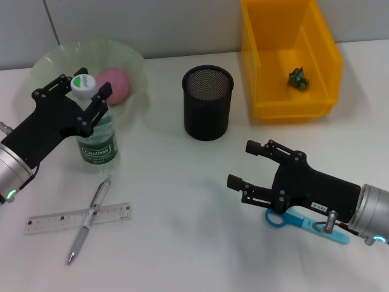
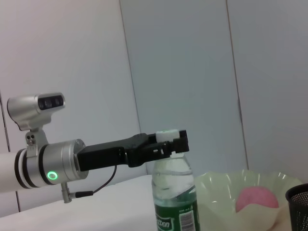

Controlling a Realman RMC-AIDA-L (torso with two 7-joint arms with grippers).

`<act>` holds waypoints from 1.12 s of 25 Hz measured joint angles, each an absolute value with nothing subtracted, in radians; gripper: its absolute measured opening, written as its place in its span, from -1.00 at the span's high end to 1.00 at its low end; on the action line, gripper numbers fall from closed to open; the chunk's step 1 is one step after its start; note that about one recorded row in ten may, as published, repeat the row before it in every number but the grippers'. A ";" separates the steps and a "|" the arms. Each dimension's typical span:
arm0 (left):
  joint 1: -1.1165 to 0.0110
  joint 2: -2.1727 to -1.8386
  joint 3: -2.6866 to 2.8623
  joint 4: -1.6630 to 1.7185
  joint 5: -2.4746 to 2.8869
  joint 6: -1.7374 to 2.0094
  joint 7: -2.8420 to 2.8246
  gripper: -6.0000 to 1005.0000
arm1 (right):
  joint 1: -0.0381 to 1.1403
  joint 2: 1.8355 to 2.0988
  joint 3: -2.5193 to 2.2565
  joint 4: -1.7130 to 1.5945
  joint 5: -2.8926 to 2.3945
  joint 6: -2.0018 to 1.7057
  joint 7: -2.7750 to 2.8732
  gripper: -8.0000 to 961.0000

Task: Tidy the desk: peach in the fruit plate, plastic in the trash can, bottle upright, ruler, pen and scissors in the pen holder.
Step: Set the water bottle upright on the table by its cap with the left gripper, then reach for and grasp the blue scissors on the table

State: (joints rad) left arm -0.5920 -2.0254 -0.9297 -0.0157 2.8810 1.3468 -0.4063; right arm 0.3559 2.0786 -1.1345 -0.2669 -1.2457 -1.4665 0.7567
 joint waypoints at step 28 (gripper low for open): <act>-0.474 -1.929 -0.858 -0.027 2.890 1.630 -0.481 -0.52 | 0.353 2.078 -1.129 -0.277 -1.238 -1.469 0.774 -0.63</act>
